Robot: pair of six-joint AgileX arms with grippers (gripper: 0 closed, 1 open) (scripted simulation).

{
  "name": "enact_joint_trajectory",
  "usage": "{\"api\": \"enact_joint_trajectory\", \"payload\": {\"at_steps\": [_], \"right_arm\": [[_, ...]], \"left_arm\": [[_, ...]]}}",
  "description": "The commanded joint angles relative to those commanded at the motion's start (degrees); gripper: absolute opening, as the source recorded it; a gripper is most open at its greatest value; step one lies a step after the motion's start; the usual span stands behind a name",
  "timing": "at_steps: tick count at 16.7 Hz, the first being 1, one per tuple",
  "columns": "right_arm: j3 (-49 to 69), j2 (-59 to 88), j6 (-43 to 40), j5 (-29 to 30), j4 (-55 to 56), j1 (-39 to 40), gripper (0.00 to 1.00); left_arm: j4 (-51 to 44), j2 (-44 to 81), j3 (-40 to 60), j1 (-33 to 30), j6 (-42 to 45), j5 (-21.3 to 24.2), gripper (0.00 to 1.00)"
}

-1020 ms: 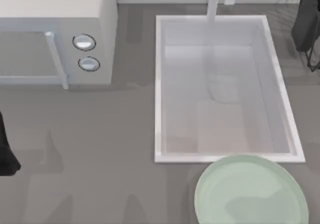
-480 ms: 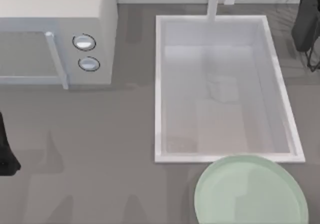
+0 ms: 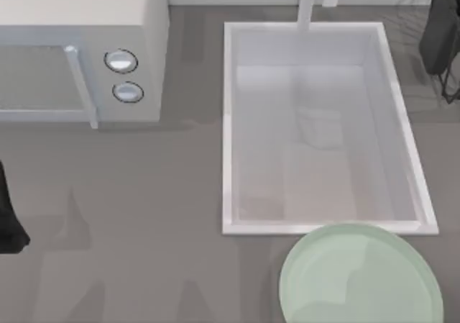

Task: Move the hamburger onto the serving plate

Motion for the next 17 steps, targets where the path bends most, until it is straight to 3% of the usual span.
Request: {"api": "enact_joint_trajectory", "payload": {"at_steps": [4, 10, 16, 17], "right_arm": [[-2.3, 2.3, 0.2, 0.0, 4.1, -0.1, 1.00], [-9.4, 9.9, 0.4, 0.0, 19.5, 0.0, 1.00], [-10.5, 11.1, 0.5, 0.0, 21.4, 0.0, 1.00], [-10.5, 11.1, 0.5, 0.0, 21.4, 0.0, 0.92]], "left_arm": [[0.0, 0.0, 0.0, 0.0, 0.0, 0.0, 1.00], [0.0, 0.0, 0.0, 0.0, 0.0, 0.0, 1.00], [0.0, 0.0, 0.0, 0.0, 0.0, 0.0, 1.00], [0.0, 0.0, 0.0, 0.0, 0.0, 0.0, 1.00]]}}
